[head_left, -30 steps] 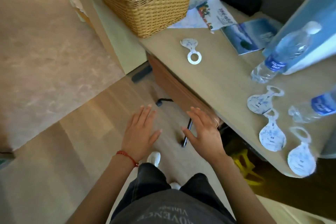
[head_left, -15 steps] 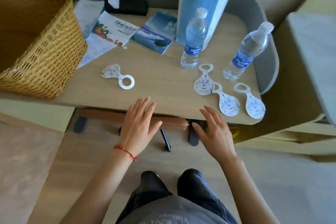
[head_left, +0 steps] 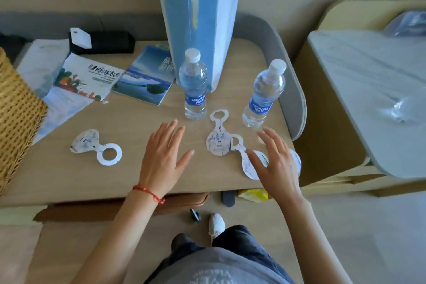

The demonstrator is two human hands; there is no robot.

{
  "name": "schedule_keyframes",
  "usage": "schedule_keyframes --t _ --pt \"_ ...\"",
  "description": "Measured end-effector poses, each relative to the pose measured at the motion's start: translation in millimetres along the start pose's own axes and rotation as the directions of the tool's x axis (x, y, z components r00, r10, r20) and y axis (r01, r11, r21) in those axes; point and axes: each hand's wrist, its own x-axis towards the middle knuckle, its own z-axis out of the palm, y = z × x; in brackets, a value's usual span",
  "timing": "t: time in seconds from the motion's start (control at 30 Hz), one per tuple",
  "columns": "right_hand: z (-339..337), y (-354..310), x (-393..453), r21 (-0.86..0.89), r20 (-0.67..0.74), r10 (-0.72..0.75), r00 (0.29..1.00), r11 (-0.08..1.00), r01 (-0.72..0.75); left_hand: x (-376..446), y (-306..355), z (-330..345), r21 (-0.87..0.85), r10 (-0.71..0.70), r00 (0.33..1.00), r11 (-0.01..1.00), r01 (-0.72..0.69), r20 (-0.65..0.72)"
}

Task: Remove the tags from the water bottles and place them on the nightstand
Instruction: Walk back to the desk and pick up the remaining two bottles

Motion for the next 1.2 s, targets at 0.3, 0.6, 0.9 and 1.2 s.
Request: schedule_keyframes --t 0.3,0.6,0.9,1.2 --pt "-17.6 20.0 71.7 0.133 -0.095 0.101 0.99 0.987 -0.088 67.1 8.9 -8.1 -0.214 -0.102 0.966 0.976 0.05 -0.239" --pt "0.2 19.2 119.0 0.309 -0.124 0.255 0.959 0.928 -0.207 123.6 -2.7 -5.8 -0.53 -0.305 0.92 0.837 0.136 -0.245" --pt "8.6 27.7 132.2 0.386 -0.083 0.311 0.947 0.886 -0.257 151.8 -10.7 6.7 -0.642 -0.287 0.939 0.76 0.104 -0.187" --pt "8.5 27.9 138.8 0.536 -0.066 0.366 0.928 0.798 -0.276 157.2 -16.1 14.1 -0.691 -0.347 0.934 0.696 0.196 -0.085"
